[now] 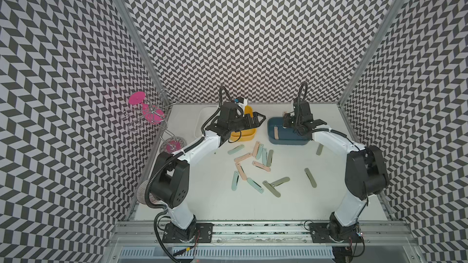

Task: Place the fruit knives into the storage box by color
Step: Place the fruit knife in the storage box.

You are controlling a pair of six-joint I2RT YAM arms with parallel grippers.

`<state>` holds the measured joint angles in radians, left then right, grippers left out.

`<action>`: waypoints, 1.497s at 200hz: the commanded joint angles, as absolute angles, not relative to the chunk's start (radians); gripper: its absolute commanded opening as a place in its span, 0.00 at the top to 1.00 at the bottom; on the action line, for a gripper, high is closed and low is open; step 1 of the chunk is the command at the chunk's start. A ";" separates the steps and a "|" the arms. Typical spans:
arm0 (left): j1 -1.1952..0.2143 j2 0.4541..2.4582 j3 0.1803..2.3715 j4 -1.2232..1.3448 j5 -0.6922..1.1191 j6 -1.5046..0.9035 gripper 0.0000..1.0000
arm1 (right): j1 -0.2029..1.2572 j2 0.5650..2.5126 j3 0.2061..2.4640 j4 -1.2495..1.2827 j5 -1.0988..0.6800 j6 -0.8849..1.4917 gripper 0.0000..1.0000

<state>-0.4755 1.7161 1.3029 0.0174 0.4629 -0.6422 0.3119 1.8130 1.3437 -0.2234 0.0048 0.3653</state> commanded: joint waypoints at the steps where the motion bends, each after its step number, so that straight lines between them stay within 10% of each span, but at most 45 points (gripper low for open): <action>1: -0.473 1.724 1.339 0.007 0.467 -0.616 0.00 | 0.308 1.860 1.359 -0.208 -0.025 0.324 0.81; 240: -0.459 1.759 1.321 0.013 0.476 -0.611 0.00 | 0.277 2.141 1.457 -0.168 -0.034 0.283 0.81; 299: -0.458 1.757 1.317 0.012 0.474 -0.610 0.00 | 0.275 2.141 1.452 -0.170 -0.038 0.293 0.64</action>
<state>-0.4629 1.7432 1.3071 0.0124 0.4664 -0.6216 0.2825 2.1284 1.4357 -0.2008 -0.0334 0.2878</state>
